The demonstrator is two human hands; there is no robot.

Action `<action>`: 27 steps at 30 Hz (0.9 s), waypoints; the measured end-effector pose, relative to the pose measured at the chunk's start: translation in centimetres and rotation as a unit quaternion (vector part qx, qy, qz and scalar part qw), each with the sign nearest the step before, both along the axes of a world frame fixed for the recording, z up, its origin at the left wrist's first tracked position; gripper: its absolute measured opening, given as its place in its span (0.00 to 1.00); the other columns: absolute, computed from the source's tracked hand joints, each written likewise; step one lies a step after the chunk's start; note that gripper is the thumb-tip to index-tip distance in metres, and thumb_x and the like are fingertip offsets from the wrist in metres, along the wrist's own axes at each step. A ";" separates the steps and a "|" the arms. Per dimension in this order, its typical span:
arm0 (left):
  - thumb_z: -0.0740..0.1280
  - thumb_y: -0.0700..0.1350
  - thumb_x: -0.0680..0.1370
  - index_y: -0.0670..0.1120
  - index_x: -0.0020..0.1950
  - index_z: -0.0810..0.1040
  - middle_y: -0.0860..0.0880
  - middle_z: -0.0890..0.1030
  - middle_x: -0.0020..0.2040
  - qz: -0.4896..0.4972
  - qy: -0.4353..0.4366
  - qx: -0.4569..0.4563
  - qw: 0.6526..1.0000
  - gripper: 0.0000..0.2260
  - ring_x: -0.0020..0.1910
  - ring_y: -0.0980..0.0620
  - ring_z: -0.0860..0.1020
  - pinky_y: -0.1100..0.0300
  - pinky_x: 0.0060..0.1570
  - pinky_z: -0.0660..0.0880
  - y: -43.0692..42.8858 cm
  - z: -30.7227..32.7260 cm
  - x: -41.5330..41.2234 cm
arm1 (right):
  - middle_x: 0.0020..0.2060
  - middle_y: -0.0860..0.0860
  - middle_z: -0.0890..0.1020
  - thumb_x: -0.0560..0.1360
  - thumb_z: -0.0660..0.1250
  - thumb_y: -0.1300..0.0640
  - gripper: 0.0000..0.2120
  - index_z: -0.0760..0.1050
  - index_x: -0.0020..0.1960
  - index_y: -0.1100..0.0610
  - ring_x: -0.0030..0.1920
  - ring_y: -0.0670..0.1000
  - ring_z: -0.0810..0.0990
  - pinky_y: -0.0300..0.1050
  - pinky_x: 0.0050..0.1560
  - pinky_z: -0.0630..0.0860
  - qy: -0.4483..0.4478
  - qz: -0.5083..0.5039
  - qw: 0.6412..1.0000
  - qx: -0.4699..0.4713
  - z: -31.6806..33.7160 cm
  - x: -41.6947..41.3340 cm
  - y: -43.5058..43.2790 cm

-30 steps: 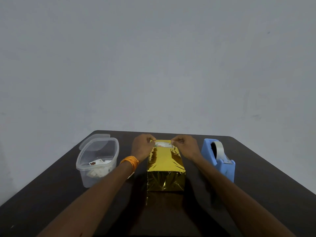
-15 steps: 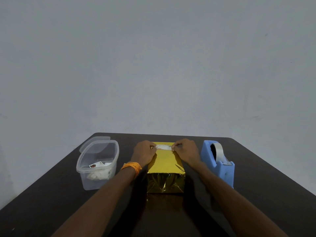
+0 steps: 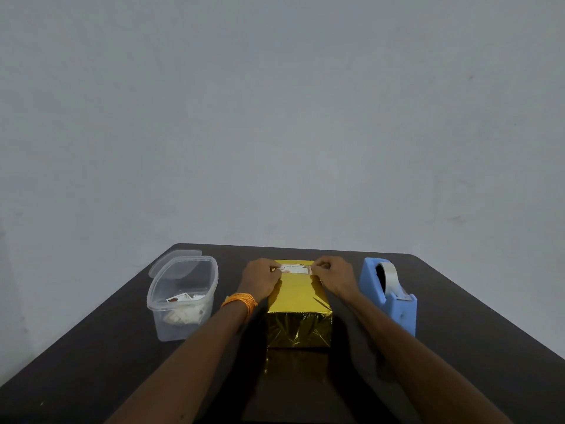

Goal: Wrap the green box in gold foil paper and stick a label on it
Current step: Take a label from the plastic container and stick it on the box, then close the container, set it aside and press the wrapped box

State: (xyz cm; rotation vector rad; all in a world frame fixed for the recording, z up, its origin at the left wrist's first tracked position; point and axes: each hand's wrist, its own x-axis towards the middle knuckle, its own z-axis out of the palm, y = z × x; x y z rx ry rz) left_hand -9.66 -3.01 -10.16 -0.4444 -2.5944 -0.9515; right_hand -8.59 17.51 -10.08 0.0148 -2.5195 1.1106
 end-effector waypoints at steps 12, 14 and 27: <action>0.63 0.43 0.81 0.43 0.59 0.81 0.45 0.83 0.57 0.015 0.051 0.058 0.997 0.11 0.56 0.48 0.79 0.61 0.54 0.72 -2.4 3.6 0.6 | 0.45 0.50 0.84 0.79 0.62 0.55 0.10 0.82 0.52 0.55 0.41 0.48 0.79 0.39 0.36 0.70 0.056 -0.062 0.996 0.019 4.1 1.4 -1.7; 0.64 0.43 0.81 0.43 0.57 0.82 0.45 0.84 0.55 0.017 0.069 0.080 0.994 0.10 0.55 0.48 0.80 0.61 0.54 0.73 -3.3 5.0 0.8 | 0.47 0.50 0.84 0.78 0.64 0.55 0.10 0.82 0.53 0.56 0.44 0.49 0.79 0.39 0.38 0.70 0.057 -0.050 0.997 -0.006 5.0 1.3 -2.9; 0.64 0.41 0.79 0.43 0.51 0.84 0.46 0.85 0.49 0.057 0.079 0.195 0.976 0.09 0.49 0.46 0.82 0.48 0.57 0.80 -13.2 8.3 3.0 | 0.52 0.51 0.83 0.76 0.68 0.58 0.08 0.82 0.53 0.59 0.53 0.52 0.80 0.43 0.45 0.75 0.045 0.043 0.994 -0.085 5.7 0.4 -13.5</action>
